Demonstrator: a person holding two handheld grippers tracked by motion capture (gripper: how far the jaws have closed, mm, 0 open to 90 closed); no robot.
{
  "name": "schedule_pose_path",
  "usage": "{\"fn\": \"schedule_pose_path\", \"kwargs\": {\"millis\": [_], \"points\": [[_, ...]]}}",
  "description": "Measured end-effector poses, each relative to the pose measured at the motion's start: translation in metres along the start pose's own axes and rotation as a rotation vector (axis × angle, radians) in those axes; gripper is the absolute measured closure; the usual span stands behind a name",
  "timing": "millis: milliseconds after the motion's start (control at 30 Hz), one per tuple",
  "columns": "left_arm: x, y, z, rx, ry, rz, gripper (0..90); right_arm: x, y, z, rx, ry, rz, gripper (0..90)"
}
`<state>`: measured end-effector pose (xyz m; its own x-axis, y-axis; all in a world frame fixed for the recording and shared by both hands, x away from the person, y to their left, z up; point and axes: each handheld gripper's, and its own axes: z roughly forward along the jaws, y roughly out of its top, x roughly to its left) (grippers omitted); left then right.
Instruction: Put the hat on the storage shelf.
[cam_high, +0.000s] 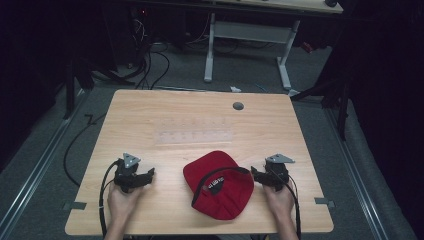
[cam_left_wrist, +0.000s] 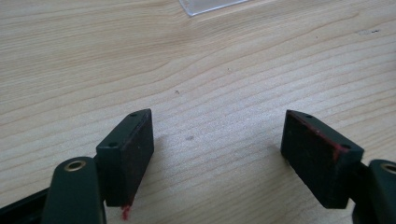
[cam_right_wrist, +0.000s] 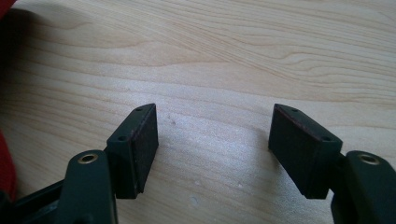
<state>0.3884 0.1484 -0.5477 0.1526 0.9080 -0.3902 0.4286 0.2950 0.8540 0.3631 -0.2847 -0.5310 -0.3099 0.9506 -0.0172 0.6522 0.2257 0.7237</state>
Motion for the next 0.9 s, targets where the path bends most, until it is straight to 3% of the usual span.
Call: {"fn": "schedule_pose_path", "kwargs": {"millis": [300,767,900], "points": [[-0.0001,0.0000,0.0001,0.000,0.001,-0.001,25.8,-0.0012,0.0002,0.0001,-0.004,-0.003,0.008,37.5],[-0.0003,0.0000,0.0001,-0.001,0.003,-0.002,25.7,-0.0018,-0.0004,-0.0007,-0.003,0.011,-0.006,36.3],[-0.0003,0.0000,0.0002,-0.001,0.003,-0.003,25.7,-0.0040,-0.0011,-0.0032,-0.002,0.021,0.013,39.8]]}}
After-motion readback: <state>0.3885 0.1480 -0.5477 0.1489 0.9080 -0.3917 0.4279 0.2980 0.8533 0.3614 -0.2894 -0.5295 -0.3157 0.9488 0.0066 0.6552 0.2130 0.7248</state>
